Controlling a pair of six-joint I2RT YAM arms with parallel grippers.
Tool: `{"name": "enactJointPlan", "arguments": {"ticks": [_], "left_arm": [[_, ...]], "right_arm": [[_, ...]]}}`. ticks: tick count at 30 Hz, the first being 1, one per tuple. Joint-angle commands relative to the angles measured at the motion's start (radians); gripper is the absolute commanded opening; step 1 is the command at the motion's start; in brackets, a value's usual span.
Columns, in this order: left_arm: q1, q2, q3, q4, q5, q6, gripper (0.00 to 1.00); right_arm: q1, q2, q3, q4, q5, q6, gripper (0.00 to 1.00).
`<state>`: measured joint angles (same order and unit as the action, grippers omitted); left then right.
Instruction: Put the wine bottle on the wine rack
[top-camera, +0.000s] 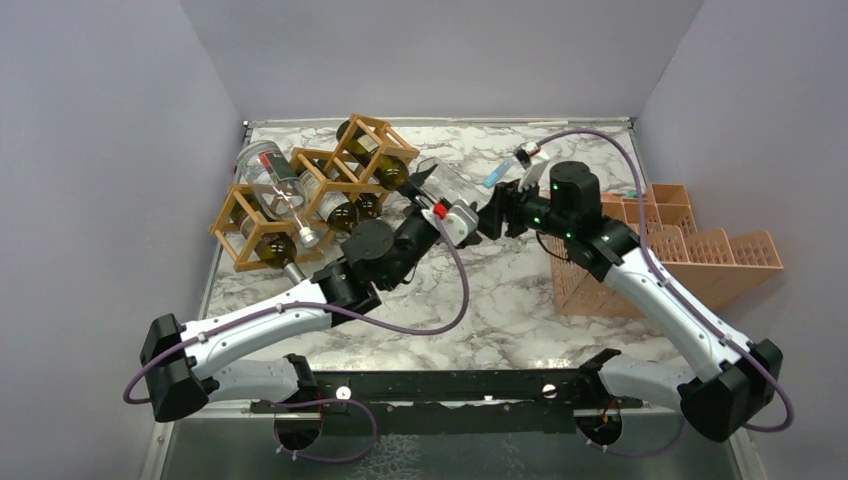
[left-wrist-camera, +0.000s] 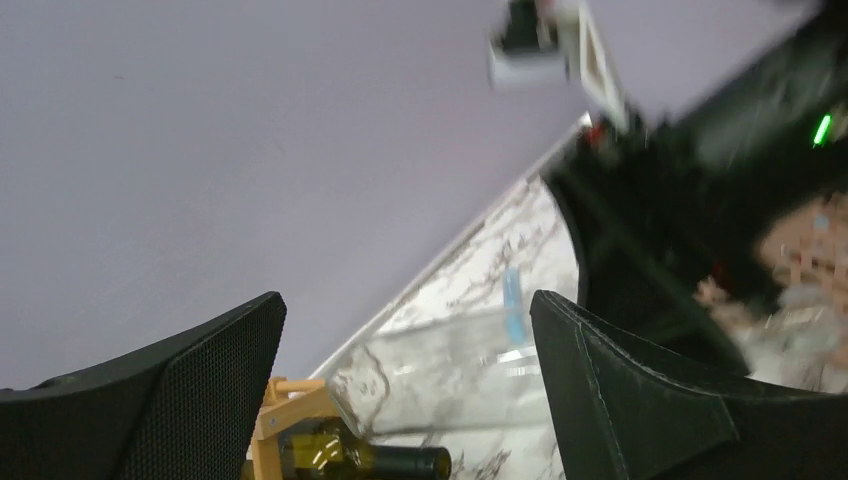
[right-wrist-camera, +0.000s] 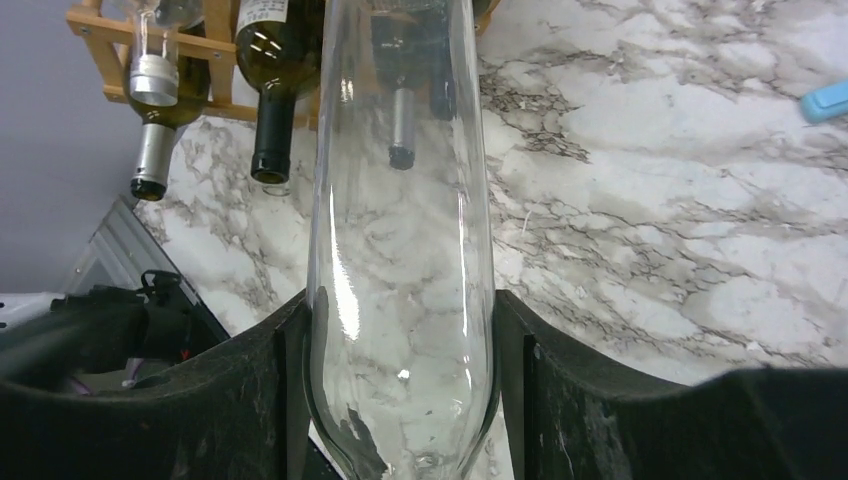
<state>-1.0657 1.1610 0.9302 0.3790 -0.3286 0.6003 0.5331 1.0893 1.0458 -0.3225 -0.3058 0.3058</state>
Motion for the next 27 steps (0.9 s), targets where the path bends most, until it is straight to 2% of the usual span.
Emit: {"name": "enactJointPlan", "arguments": {"ticks": [1,12,19,27], "left_arm": [[-0.008,-0.113,0.082,0.115,-0.151,-0.152,0.99],[-0.008,-0.33,0.119,0.0,-0.262,-0.209,0.99],[-0.008,-0.383,0.14,-0.068,-0.284,-0.237,0.99],[-0.008,-0.416,0.173,-0.172,-0.336,-0.285,0.99]], "right_arm": [[0.014,0.102,0.079,0.237,-0.075,0.04,0.01],[0.112,0.347,0.272,0.398,-0.049,0.07,0.01],[0.162,0.48,0.401,0.434,-0.009,0.101,0.01],[0.21,0.741,0.652,0.402,0.098,0.099,0.01]]}}
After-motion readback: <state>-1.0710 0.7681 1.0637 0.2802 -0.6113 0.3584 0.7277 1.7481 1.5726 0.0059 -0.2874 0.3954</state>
